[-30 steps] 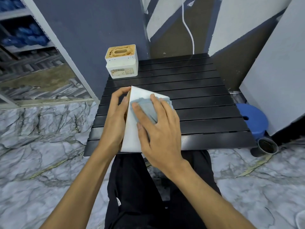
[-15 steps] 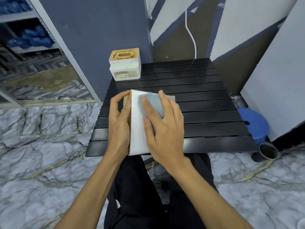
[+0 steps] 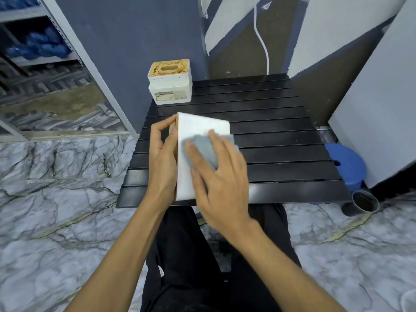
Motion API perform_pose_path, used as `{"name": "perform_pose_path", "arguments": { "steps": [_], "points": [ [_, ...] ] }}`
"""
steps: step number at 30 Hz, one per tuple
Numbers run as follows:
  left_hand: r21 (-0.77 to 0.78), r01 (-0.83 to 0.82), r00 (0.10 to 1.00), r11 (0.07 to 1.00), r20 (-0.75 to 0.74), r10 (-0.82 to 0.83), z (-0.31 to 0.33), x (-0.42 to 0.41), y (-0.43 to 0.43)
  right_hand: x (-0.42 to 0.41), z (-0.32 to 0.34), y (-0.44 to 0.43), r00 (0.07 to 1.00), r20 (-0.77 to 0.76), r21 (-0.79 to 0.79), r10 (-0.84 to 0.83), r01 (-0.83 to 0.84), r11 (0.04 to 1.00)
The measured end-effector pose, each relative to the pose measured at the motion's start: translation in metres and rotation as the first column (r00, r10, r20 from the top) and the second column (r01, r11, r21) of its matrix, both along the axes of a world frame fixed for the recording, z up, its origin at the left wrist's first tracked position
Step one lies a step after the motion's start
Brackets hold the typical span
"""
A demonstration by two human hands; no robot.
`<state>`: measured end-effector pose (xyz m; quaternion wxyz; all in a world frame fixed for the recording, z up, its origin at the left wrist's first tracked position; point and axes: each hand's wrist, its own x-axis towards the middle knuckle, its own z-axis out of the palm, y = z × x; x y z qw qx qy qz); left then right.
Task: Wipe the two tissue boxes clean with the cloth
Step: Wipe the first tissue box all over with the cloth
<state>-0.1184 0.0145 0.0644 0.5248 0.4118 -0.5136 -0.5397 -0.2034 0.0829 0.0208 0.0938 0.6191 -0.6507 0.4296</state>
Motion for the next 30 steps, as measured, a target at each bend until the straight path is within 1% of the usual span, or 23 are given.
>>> {"name": "perform_pose_path", "arguments": {
  "steps": [3, 5, 7, 12, 15, 17, 20, 22, 25, 27, 30],
  "points": [
    [0.002, -0.008, 1.000, 1.000, 0.006, 0.008, 0.000, -0.001, -0.003, 0.015, -0.009, 0.012, 0.999, -0.031, 0.011, 0.039, -0.039, 0.999],
    [0.040, -0.007, 1.000, 0.999, -0.021, 0.008, -0.001, 0.001, -0.005, 0.010, -0.001, 0.003, 0.998, -0.043, -0.007, 0.040, -0.041, 0.999],
    [0.046, 0.006, 1.000, 0.999, -0.002, -0.006, 0.000, 0.001, -0.005, 0.000, 0.009, -0.012, 0.999, -0.032, -0.024, 0.016, -0.017, 1.000],
    [0.010, 0.047, 0.999, 0.999, 0.023, -0.047, -0.002, 0.000, -0.003, -0.024, 0.017, -0.034, 0.994, 0.078, -0.008, -0.078, 0.079, 0.997],
    [0.066, 0.014, 1.000, 0.998, -0.005, -0.013, -0.008, 0.000, -0.005, -0.026, 0.009, -0.026, 0.988, 0.132, -0.046, -0.075, 0.082, 0.996],
    [0.111, -0.024, 1.000, 0.994, -0.007, 0.025, -0.009, -0.001, -0.008, -0.023, 0.006, -0.022, 0.993, 0.091, -0.061, -0.069, 0.074, 0.995],
    [0.138, -0.030, 1.000, 0.990, 0.003, 0.030, -0.012, -0.002, -0.013, -0.023, 0.004, -0.023, 0.997, 0.027, -0.057, -0.067, 0.069, 0.996],
    [0.123, -0.020, 1.000, 0.992, 0.012, 0.019, -0.013, 0.000, -0.016, -0.025, 0.003, -0.024, 0.999, 0.006, -0.056, -0.054, 0.054, 0.997],
    [0.060, 0.038, 0.998, 0.997, 0.039, -0.041, -0.015, 0.003, -0.018, -0.027, 0.005, -0.025, 0.999, -0.004, -0.050, -0.054, 0.054, 0.997],
    [0.007, 0.094, 0.994, 0.996, 0.046, -0.094, -0.017, 0.006, -0.020, -0.031, 0.009, -0.026, 0.998, 0.026, -0.039, -0.061, 0.062, 0.997],
    [-0.067, 0.162, 0.986, 0.985, 0.045, -0.159, -0.024, 0.012, -0.023, -0.035, 0.012, -0.023, 0.996, 0.093, -0.021, -0.014, 0.016, 1.000]
  ]
}}
